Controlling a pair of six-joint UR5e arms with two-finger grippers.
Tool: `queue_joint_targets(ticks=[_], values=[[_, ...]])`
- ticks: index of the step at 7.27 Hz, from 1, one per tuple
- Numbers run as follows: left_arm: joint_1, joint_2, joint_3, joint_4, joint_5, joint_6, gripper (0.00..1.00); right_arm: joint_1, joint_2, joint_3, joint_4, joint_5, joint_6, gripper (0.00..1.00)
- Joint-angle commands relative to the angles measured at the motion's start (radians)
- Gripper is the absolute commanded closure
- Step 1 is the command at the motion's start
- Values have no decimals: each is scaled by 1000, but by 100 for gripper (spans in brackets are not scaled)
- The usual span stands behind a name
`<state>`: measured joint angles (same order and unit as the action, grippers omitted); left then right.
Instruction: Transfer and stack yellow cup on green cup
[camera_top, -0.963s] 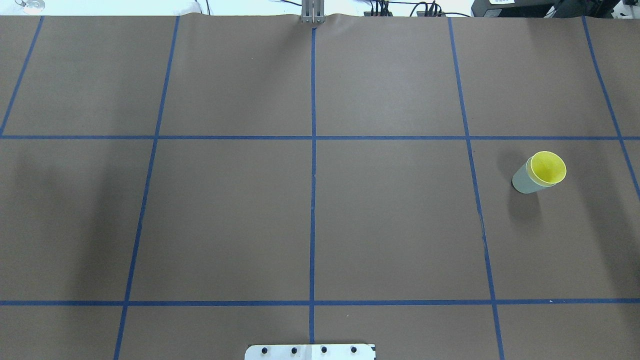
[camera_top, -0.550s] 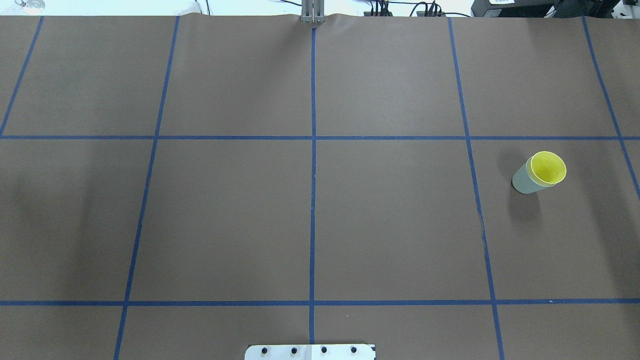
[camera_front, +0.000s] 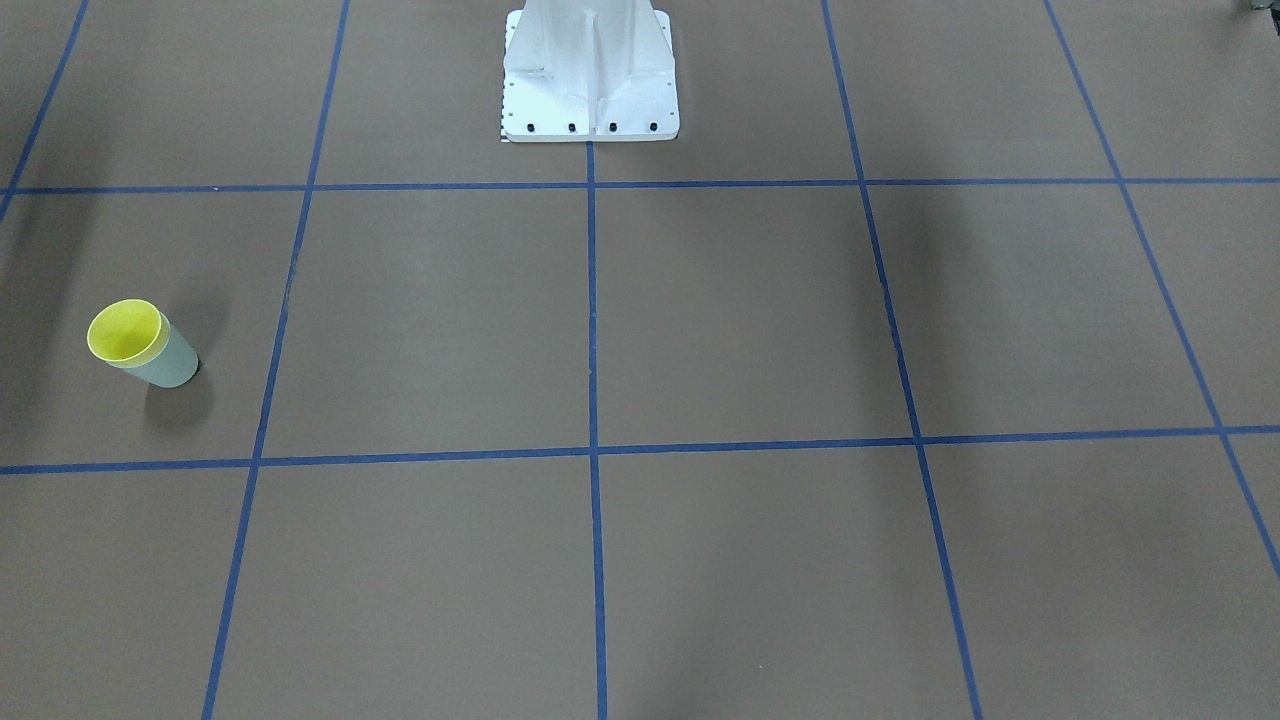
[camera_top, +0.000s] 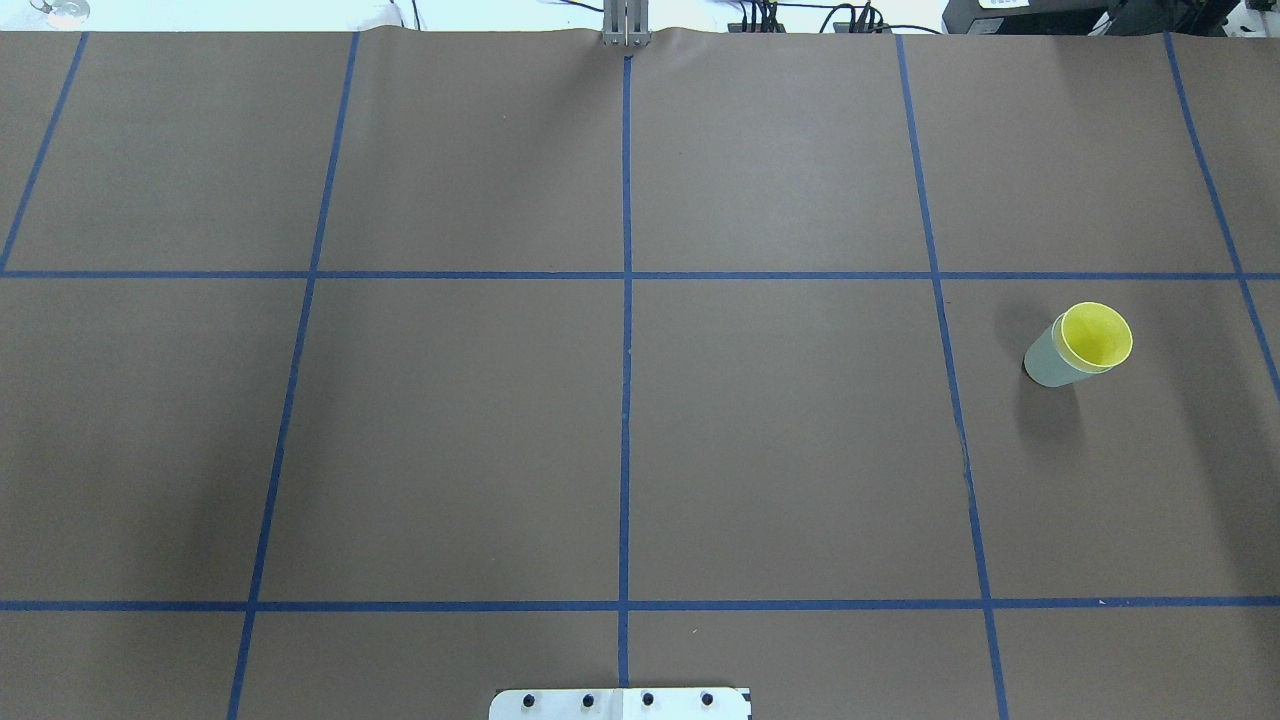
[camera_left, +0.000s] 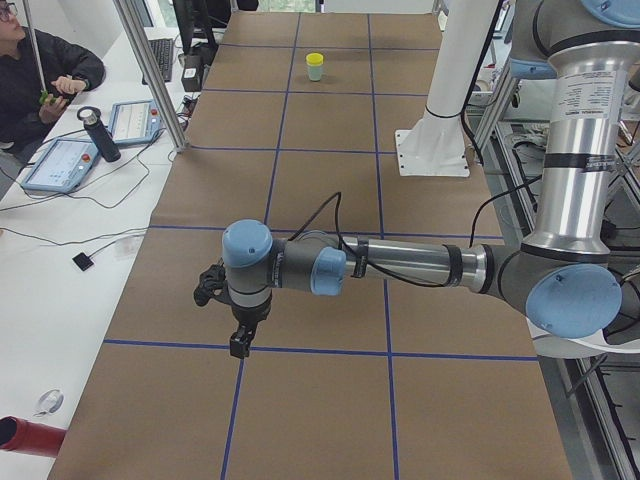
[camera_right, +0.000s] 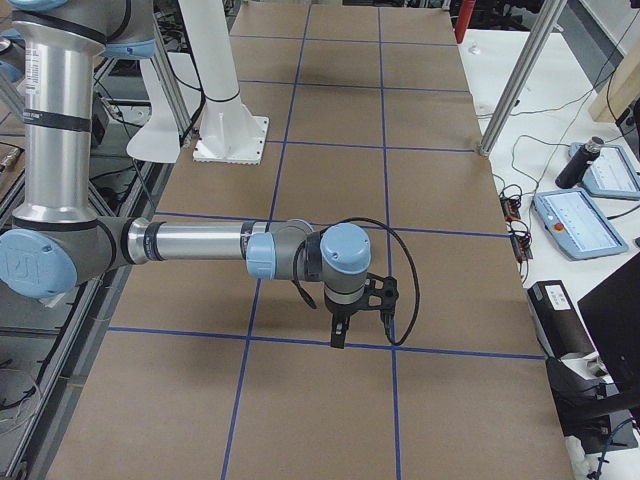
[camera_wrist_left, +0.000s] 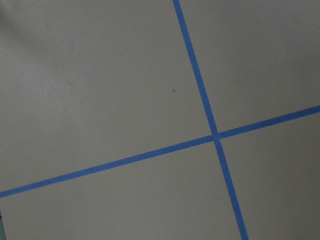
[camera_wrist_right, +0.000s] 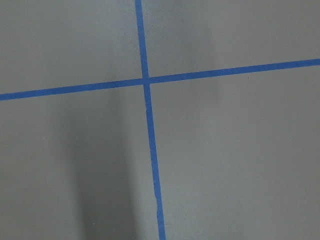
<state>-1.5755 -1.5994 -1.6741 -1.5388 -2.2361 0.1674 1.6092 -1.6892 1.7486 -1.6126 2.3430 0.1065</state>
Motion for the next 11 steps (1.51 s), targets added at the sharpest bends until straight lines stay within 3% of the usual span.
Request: queue_joint_targets(ticks=[1,2,5,11], values=[[0,19,-44,75,-26,-3,0,0,12,0,-4,10,12,1],[0,39,-33,66,-77,3,0,0,14,-1,-7,10,13,1],[-1,102,-35,-13,-82,6,0,-2,16,-23,-7,33,16,1],[-3,102,-44,-12,-80,6,0,-2,31,-29,-1,47,18,1]])
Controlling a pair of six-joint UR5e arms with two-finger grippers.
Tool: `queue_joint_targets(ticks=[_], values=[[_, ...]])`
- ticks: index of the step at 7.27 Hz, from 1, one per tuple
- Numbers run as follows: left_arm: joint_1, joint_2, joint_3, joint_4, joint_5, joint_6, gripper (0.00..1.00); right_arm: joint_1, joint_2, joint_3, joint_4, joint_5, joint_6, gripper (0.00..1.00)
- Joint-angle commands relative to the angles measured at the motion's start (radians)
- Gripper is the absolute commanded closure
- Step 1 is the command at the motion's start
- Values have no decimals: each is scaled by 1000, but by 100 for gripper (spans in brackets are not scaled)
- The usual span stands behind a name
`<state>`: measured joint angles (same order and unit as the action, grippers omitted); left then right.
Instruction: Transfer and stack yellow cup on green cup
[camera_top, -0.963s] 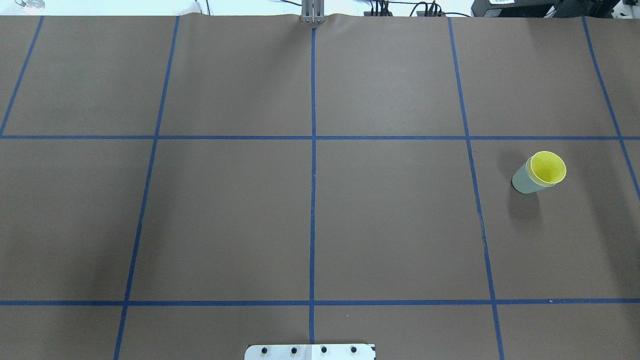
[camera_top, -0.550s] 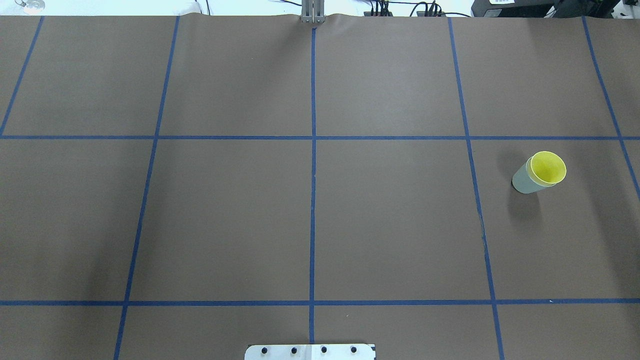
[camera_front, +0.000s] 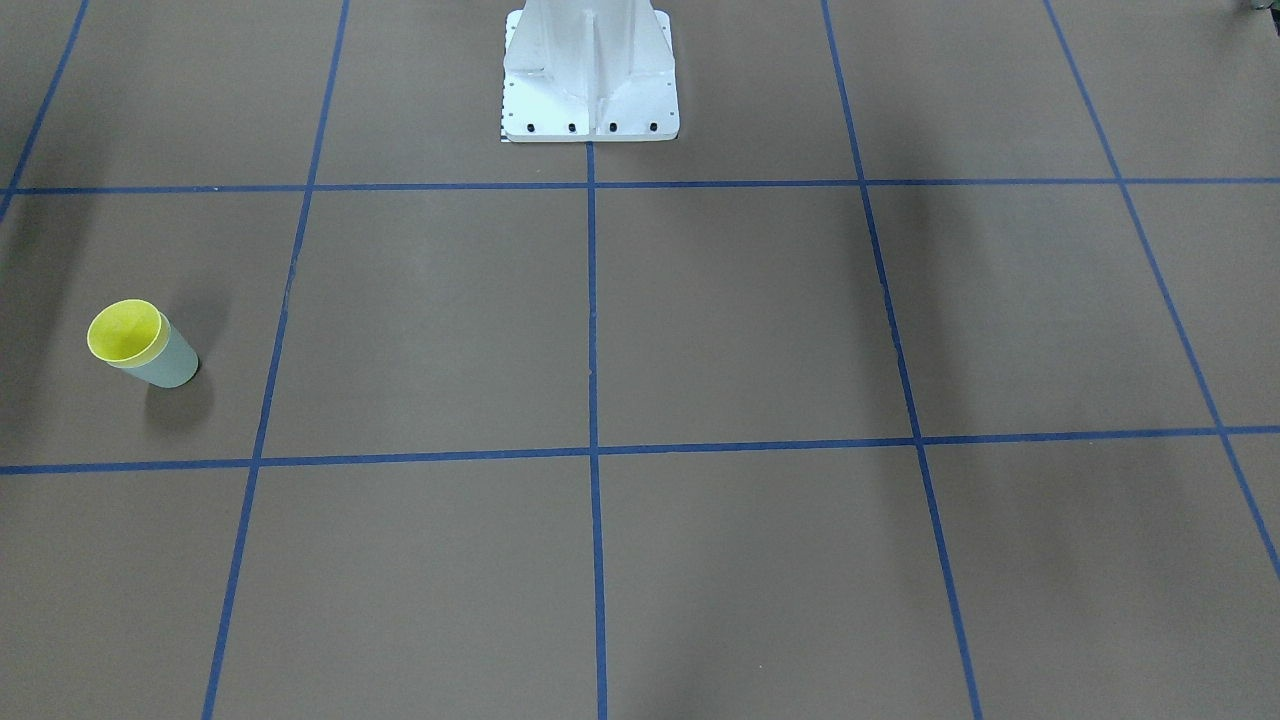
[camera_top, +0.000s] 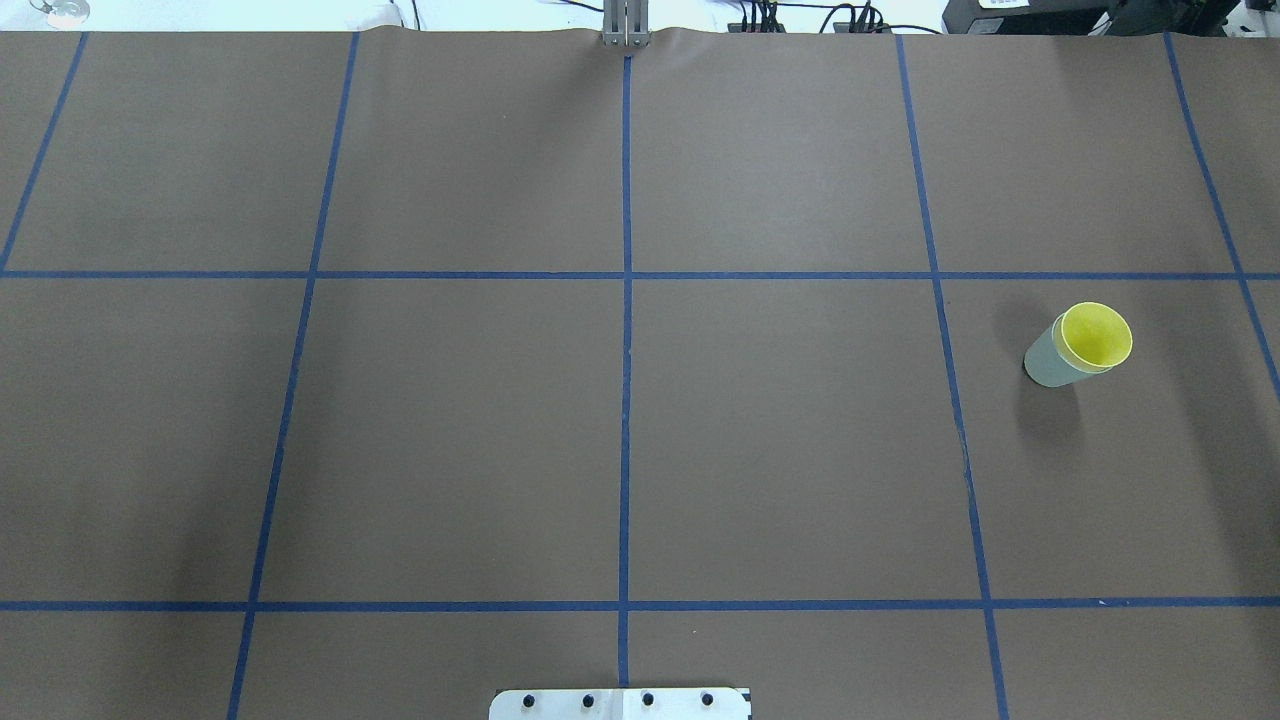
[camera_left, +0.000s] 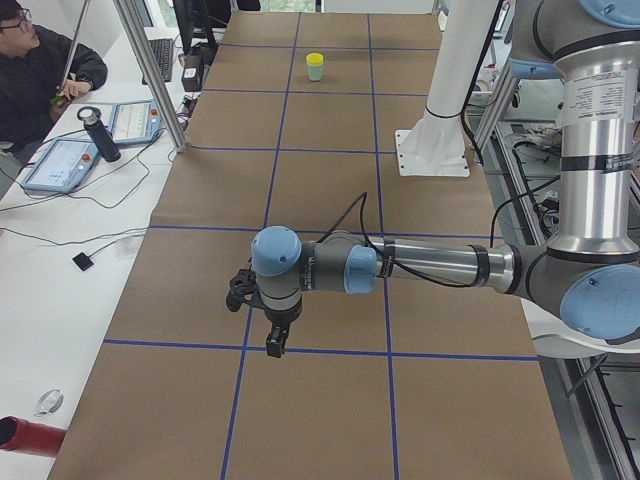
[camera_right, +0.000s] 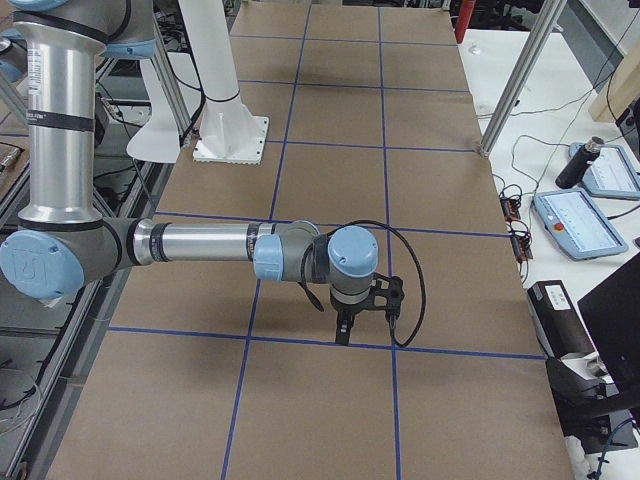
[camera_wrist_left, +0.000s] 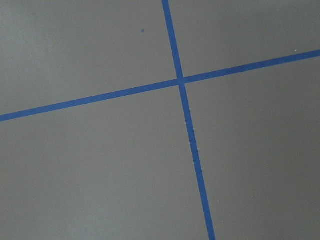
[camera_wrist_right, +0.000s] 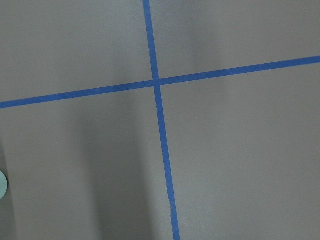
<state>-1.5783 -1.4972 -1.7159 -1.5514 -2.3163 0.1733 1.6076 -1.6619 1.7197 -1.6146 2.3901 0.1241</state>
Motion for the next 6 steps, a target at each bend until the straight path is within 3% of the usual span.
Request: queue_joint_targets(ticks=[1,6], values=[[0,-1,-2,-1,2,0,0,0,4,0,1,-2,0,1],[0,-11,2,-3,6,0,0,0,4,-2,-1,-2,0,1]])
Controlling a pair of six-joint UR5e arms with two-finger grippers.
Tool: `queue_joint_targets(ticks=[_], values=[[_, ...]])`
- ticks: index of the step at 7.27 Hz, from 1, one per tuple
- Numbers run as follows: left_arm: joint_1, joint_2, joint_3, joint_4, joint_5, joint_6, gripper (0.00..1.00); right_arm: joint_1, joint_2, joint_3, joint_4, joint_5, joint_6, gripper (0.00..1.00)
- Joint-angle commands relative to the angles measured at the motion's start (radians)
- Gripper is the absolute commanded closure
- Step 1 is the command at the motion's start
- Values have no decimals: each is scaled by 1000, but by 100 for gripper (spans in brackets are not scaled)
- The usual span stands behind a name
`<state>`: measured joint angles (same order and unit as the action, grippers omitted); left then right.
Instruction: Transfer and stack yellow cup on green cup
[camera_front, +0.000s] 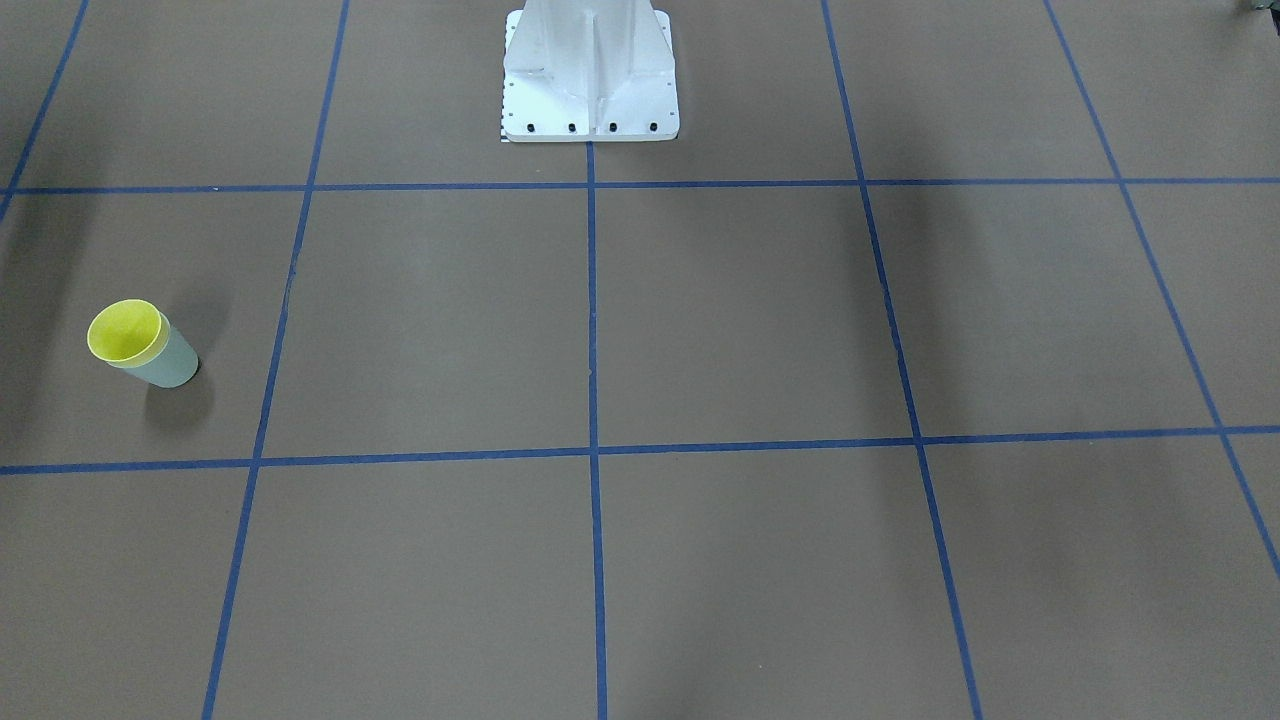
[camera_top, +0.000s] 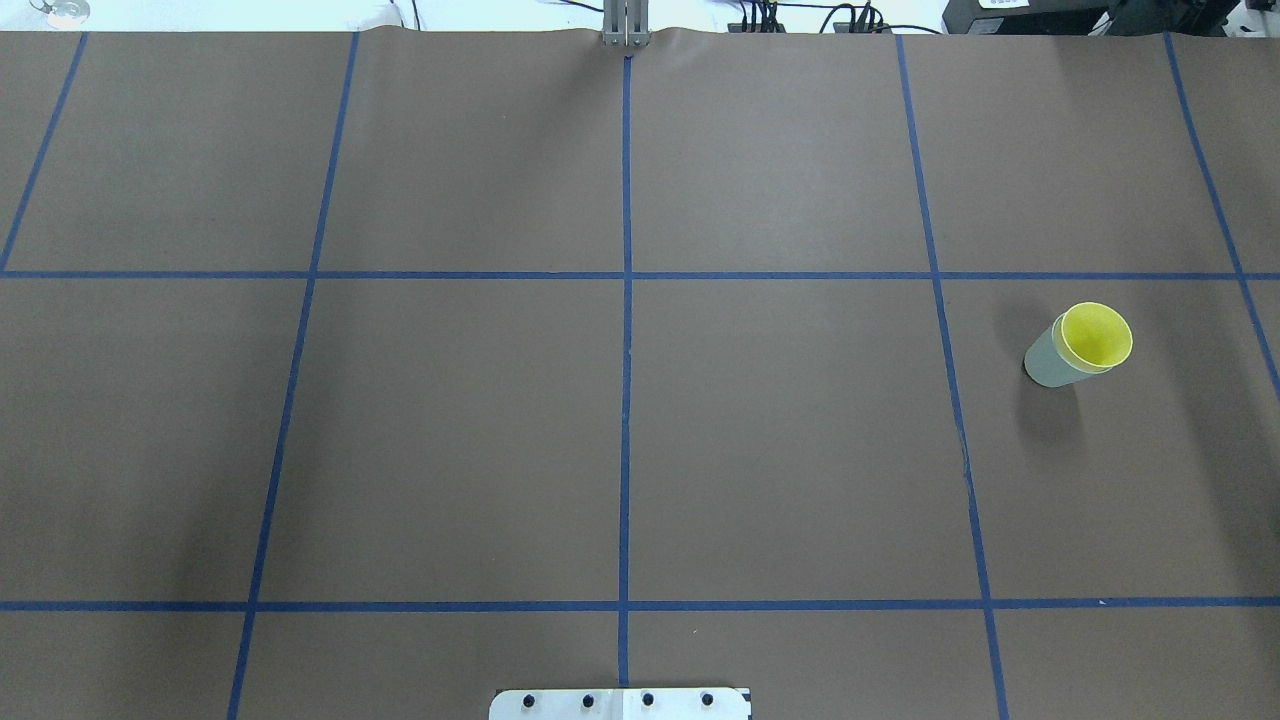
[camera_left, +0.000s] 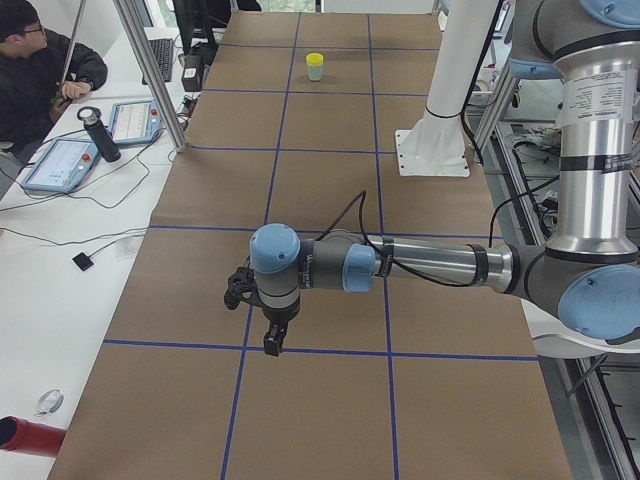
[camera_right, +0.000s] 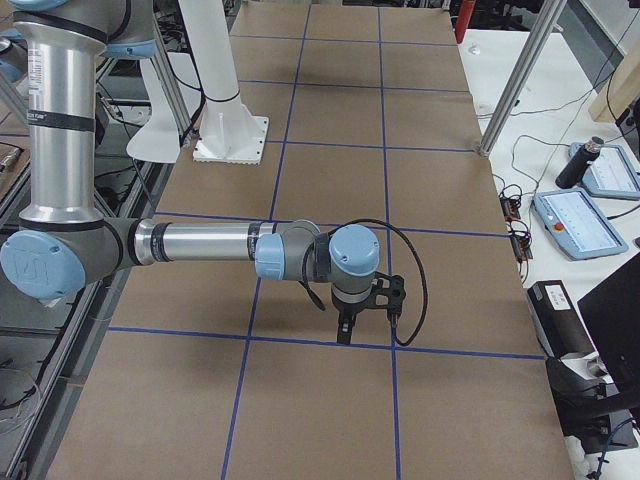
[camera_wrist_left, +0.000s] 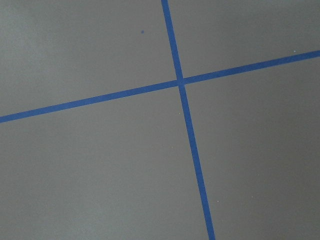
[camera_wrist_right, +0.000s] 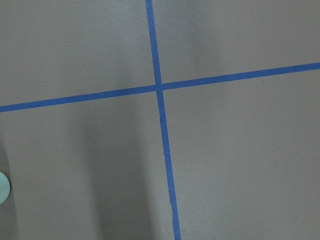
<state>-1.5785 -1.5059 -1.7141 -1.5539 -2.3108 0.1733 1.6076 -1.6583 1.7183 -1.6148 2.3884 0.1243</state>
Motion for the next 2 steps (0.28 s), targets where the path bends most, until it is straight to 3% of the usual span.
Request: queue_joint_targets(ticks=[1,2], values=[[0,-4,1,0,1,0,0,0,0,0,0,0,0,1],[0,-4,-1,0,1,0,0,0,0,0,0,0,0,1]])
